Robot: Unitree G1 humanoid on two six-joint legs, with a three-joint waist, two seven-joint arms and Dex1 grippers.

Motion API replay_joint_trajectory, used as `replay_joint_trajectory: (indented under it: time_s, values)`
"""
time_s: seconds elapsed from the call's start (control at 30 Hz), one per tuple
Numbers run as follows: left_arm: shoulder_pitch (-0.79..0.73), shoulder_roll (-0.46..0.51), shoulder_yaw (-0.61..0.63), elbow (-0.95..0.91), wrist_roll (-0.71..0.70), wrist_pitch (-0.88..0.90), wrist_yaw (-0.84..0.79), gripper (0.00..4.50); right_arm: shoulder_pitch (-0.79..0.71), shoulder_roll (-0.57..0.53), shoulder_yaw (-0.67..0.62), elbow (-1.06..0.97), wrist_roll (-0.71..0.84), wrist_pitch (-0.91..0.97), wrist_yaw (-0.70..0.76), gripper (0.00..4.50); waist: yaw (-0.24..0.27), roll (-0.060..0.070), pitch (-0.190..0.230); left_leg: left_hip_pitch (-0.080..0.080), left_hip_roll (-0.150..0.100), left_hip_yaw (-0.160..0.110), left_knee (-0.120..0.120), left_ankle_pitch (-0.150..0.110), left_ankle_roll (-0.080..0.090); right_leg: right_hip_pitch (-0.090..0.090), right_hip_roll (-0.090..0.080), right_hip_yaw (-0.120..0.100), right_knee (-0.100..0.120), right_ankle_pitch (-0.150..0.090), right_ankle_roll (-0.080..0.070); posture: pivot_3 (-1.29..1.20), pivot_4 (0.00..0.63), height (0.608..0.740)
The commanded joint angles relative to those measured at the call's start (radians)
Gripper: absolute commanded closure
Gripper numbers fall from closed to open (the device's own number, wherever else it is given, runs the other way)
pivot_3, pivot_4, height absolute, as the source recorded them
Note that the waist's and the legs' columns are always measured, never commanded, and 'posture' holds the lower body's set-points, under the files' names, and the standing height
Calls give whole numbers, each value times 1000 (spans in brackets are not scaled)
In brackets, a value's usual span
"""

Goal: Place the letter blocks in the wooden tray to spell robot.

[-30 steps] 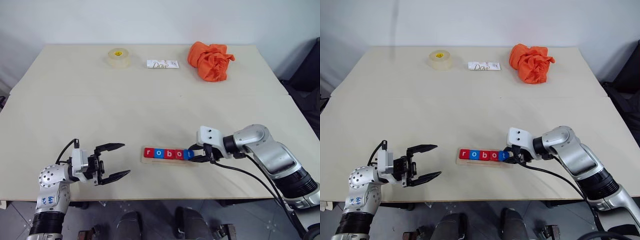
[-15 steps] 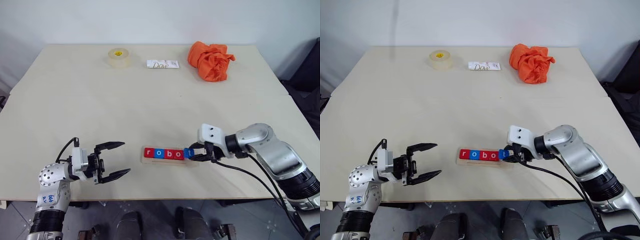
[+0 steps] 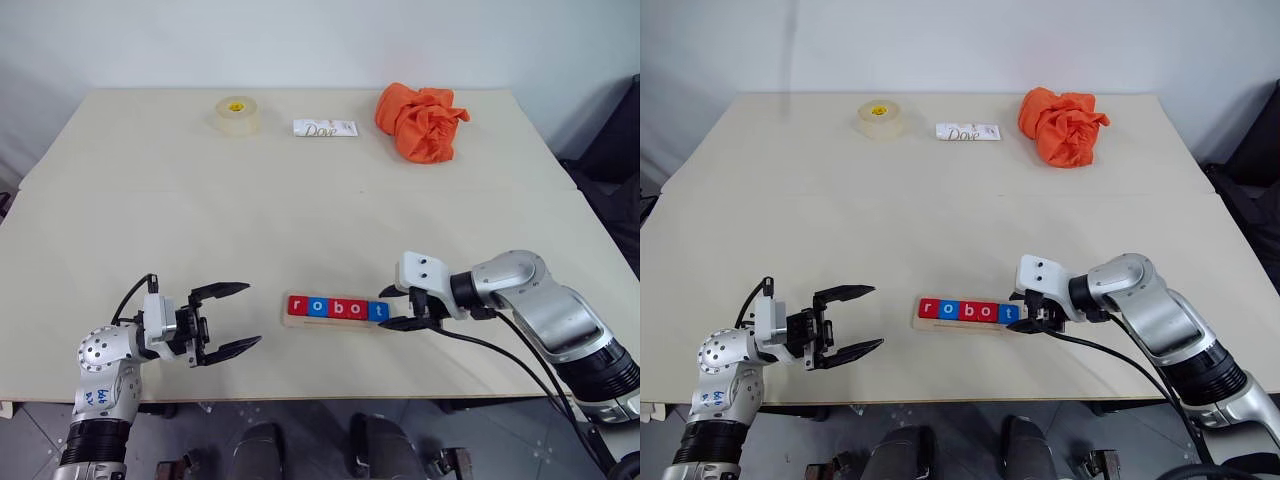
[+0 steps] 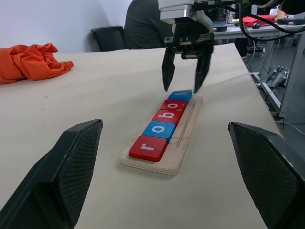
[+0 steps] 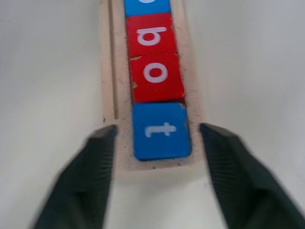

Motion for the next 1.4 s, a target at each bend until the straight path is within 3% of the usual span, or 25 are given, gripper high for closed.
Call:
replay_joint_trajectory:
  time_s: [0.03,0.07,0.47,0.57,0.93,1.4]
  values:
    - [-8,-3,6,-5,-2,-14,6,0,-16,-6,-16,-44,17,6,11,226,0,0,0,0,0,0,0,0,0,0,0,0,0,0,0,0,150,740]
    - [-8,-3,5,-5,-2,-15,6,0,-16,-8,-20,-48,20,10,12,47,0,0,0,0,0,0,0,0,0,0,0,0,0,0,0,0,150,740]
    - [-31,-9,-1,21,1,-24,1,0,56,-35,-124,-51,45,0,-37,47,1,0,0,0,0,0,0,0,0,0,0,0,0,0,0,0,150,740]
    - [-36,-11,-5,31,2,-26,-5,0,127,-86,-150,-36,36,-36,-22,665,4,0,0,0,0,0,0,0,0,0,0,0,0,0,0,0,150,740]
    - [-26,-13,-6,14,0,-21,-4,0,142,-44,-100,-45,53,-49,-19,4486,0,0,0,0,0,0,0,0,0,0,0,0,0,0,0,0,150,740]
    - [2,-7,3,-13,-1,-19,12,0,102,1,-66,3,36,-73,-17,4486,0,0,0,0,0,0,0,0,0,0,1,0,0,0,0,0,150,740]
